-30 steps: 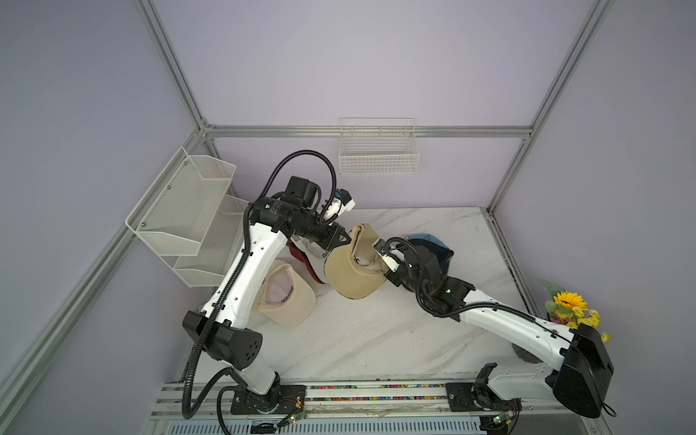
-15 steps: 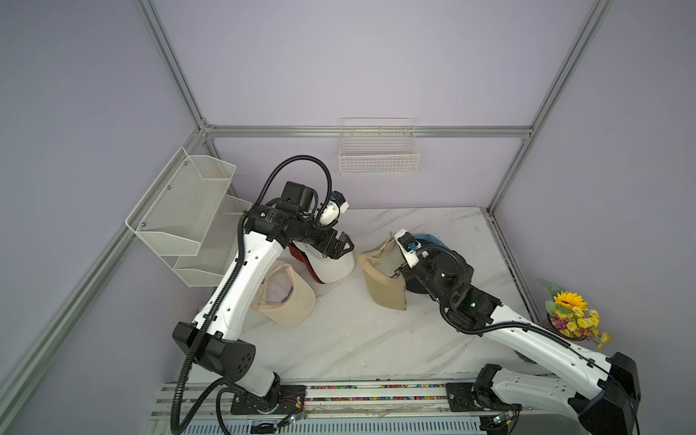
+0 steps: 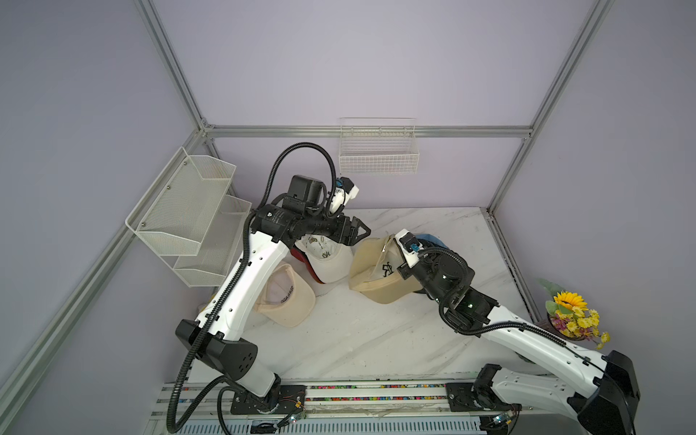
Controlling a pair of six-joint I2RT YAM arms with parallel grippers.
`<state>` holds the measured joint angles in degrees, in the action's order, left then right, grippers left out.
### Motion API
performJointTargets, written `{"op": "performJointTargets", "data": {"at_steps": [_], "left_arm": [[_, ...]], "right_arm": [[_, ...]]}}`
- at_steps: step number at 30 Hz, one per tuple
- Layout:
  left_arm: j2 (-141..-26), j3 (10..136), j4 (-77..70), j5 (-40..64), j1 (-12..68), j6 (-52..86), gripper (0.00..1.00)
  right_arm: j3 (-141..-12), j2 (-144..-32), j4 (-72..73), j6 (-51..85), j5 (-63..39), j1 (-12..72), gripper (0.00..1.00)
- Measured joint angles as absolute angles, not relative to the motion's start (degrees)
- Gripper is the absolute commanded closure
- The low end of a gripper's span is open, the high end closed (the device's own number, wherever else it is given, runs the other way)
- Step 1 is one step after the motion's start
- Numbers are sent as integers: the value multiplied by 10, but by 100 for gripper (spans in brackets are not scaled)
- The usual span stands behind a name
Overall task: Open the adjustable buckle of the baseball cap
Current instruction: Open the adjustable buckle on the baseball cap.
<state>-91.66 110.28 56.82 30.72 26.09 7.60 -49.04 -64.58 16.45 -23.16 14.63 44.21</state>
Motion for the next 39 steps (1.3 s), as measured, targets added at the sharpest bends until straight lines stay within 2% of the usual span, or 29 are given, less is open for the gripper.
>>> {"op": "performJointTargets", "data": {"at_steps": [5, 9, 15, 23, 31, 39], "left_arm": [[-948, 1136, 566, 325, 276, 111, 32], [-963, 1182, 576, 327, 279, 124, 34], [-985, 1222, 594, 329, 294, 125, 48], [-1013, 1227, 628, 322, 303, 122, 50], [-1014, 1227, 646, 313, 305, 110, 59], [-1020, 1227, 655, 312, 305, 109, 60]], "right_arm": [[-490, -671, 183, -230, 133, 442, 100], [-491, -685, 200, -229, 123, 442, 100], [-491, -690, 206, -228, 118, 442, 100], [-493, -690, 215, -231, 117, 442, 100], [-493, -690, 218, -233, 117, 442, 100], [-493, -690, 219, -235, 117, 442, 100]]}}
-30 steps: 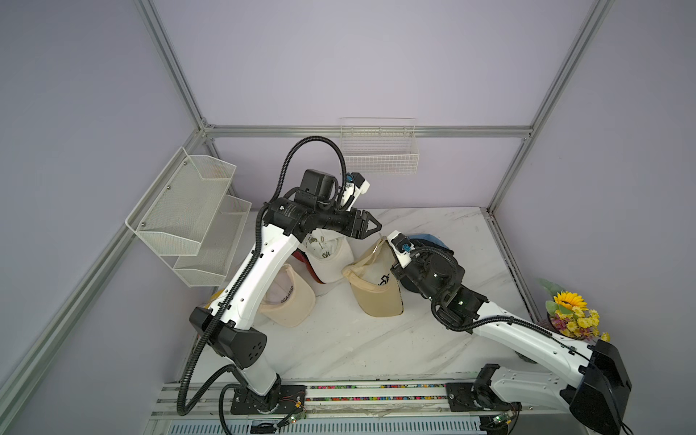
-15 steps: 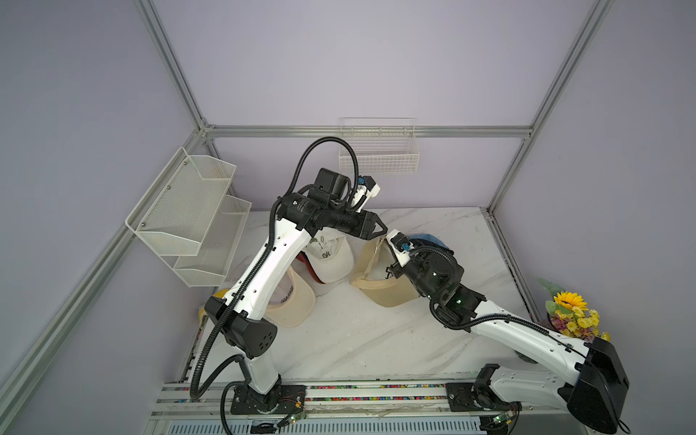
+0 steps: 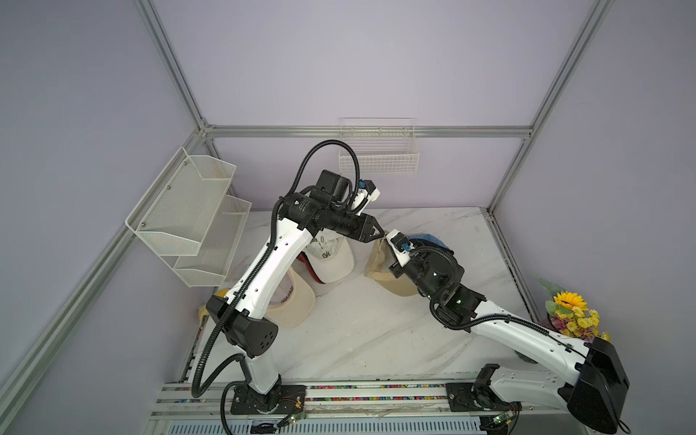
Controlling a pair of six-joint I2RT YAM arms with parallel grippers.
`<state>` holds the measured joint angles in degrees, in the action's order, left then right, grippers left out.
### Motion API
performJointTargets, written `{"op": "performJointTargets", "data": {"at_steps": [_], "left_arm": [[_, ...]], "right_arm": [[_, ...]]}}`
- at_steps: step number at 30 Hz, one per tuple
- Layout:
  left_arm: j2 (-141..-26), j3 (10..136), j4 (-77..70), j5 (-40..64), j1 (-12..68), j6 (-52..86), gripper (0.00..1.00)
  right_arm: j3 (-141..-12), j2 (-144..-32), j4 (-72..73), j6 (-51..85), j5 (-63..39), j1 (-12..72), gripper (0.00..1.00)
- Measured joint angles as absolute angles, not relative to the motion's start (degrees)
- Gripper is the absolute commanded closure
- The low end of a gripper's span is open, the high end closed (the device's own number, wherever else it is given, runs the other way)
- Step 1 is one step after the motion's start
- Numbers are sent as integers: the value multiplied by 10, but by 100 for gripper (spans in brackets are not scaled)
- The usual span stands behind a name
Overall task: Open the adjustable buckle of the baseball cap
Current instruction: Open the adjustable buckle on the baseball cap.
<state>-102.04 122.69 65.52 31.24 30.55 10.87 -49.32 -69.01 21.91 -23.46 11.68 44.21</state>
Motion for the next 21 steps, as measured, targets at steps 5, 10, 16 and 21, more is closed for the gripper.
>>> {"op": "performJointTargets", "data": {"at_steps": [5, 10, 16, 21], "left_arm": [[-1025, 1227, 656, 313, 306, 109, 61], [-1025, 1227, 657, 314, 306, 109, 82], [-1025, 1227, 657, 318, 309, 103, 99], [-1025, 1227, 657, 320, 309, 99, 100]], "right_arm": [[-493, -690, 219, -236, 117, 442, 100], [-493, -690, 219, -237, 118, 442, 100], [-493, -689, 219, -237, 120, 442, 100], [-494, -689, 239, -237, 148, 442, 100]]}}
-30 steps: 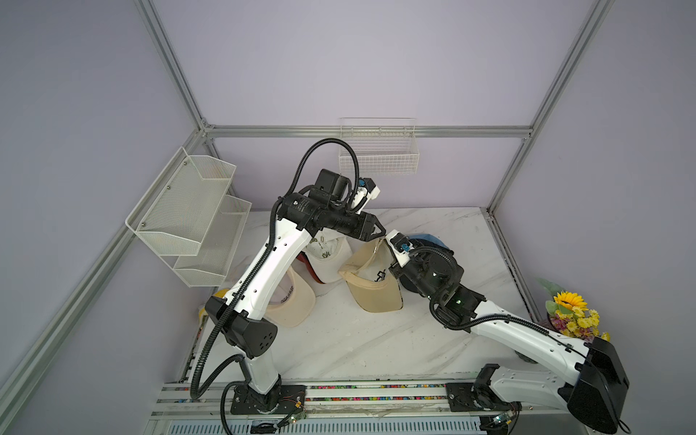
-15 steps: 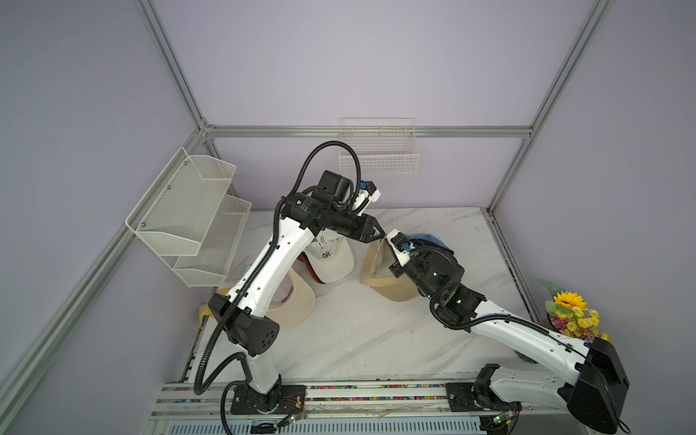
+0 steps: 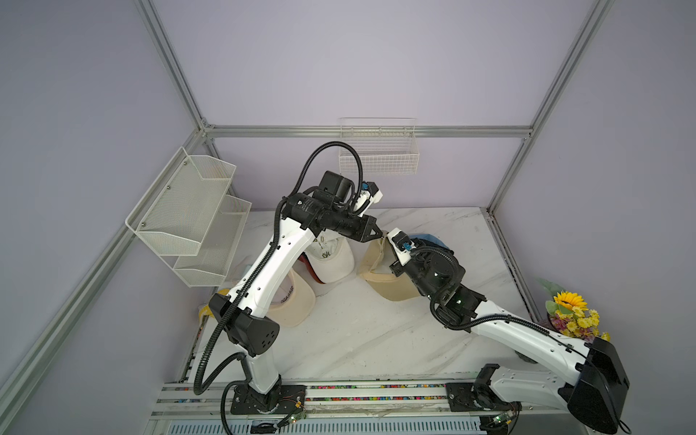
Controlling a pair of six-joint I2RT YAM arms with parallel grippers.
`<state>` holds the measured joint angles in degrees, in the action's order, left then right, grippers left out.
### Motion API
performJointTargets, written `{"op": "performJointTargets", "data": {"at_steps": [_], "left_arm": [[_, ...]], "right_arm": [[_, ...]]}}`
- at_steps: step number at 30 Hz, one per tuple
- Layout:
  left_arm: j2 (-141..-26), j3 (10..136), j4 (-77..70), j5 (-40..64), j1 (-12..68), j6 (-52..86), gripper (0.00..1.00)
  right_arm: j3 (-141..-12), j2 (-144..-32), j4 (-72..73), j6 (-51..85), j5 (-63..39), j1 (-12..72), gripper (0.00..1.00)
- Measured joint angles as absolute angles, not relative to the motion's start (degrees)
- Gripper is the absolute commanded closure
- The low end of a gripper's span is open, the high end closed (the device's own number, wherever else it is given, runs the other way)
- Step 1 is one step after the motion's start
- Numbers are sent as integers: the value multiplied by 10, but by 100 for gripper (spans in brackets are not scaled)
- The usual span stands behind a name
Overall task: Open the adjustable buckle of the baseball cap
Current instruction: Open the adjustable buckle on the baseball cap.
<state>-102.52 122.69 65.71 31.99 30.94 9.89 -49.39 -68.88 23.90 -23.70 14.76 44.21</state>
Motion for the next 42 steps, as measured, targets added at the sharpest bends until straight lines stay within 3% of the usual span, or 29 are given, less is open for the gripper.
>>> {"op": "performJointTargets", "data": {"at_steps": [8, 20, 21, 23, 25, 27, 42], "left_arm": [[-995, 1147, 614, 320, 329, 104, 100], [-917, 1032, 511, 307, 343, 130, 100], [-911, 1028, 507, 301, 343, 130, 94], [-900, 1022, 501, 281, 343, 127, 50], [-892, 1018, 503, 262, 344, 129, 16], [-885, 1016, 502, 245, 346, 129, 0], [-685, 861, 320, 115, 387, 62, 0]], "right_arm": [[-553, -712, 268, -211, 197, 439, 100], [-592, -727, 274, -139, 181, 419, 100], [-595, -727, 274, -137, 179, 418, 100], [-598, -727, 274, -134, 171, 418, 100], [-601, -726, 274, -131, 167, 417, 100], [-603, -726, 272, -129, 164, 415, 100], [-673, -741, 220, -124, 151, 415, 100]]}}
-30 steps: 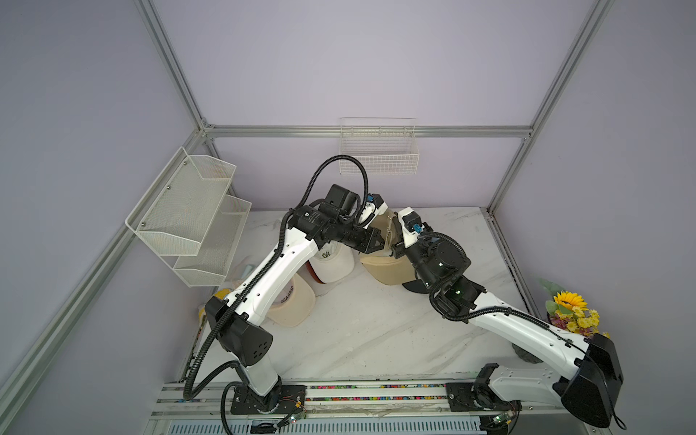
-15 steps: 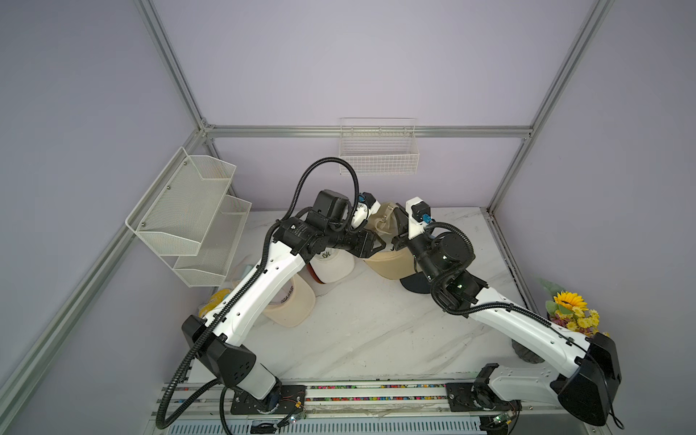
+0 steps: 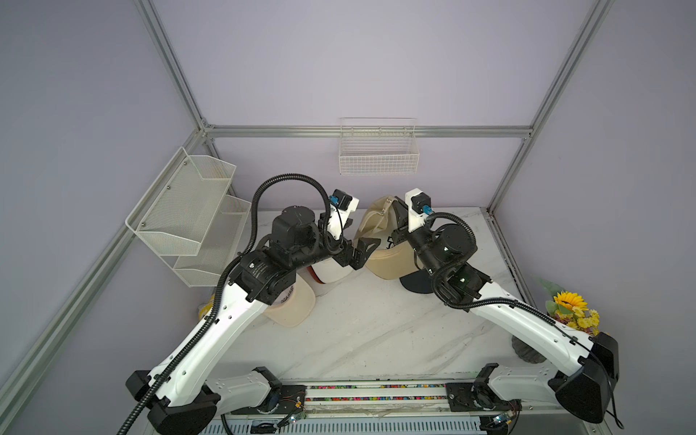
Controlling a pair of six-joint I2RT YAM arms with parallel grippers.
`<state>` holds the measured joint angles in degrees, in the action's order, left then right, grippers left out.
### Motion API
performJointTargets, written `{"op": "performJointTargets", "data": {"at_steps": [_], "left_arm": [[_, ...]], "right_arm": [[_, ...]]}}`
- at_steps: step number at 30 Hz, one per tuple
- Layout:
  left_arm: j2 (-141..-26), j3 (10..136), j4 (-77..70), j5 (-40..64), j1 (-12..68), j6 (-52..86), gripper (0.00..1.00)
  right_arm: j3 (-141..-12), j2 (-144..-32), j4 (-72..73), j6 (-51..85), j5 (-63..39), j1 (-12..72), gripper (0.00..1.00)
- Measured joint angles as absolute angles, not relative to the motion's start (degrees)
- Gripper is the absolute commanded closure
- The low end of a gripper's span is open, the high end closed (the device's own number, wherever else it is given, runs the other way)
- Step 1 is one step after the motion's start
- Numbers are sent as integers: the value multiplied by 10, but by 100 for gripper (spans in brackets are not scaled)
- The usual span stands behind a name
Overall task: Open the adjustable buckle of the baseball cap
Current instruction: Open the adjustable buckle on the baseball cap, then pull the adjustable strap on the baseball cap.
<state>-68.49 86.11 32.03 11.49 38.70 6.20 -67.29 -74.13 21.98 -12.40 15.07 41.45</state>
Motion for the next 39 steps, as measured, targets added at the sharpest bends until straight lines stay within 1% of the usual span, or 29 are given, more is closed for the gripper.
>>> {"op": "performJointTargets", "data": {"at_steps": [11, 18, 23, 28, 31, 34, 37, 38, 39], "left_arm": [[-686, 731, 220, 12, 478, -19, 0], [-659, 688, 146, -37, 494, -43, 0], [-618, 652, 81, -84, 504, -63, 1], [-607, 648, 29, -114, 507, -88, 9], [-612, 648, 4, -125, 507, -105, 16], [-623, 649, -16, -129, 507, -119, 19], [-644, 657, -26, -132, 507, -133, 38], [-651, 660, -29, -132, 507, -136, 41], [-655, 661, -30, -132, 507, -138, 41]], "right_arm": [[-751, -755, 169, -112, 135, 415, 100], [-757, -757, 156, -105, 128, 415, 100], [-757, -757, 148, -100, 123, 415, 100], [-757, -757, 143, -93, 119, 415, 100], [-757, -757, 137, -89, 113, 415, 100], [-757, -757, 131, -84, 106, 415, 100], [-757, -757, 128, -79, 100, 415, 100], [-757, -757, 127, -77, 97, 415, 100], [-757, -757, 126, -77, 95, 415, 100]]}}
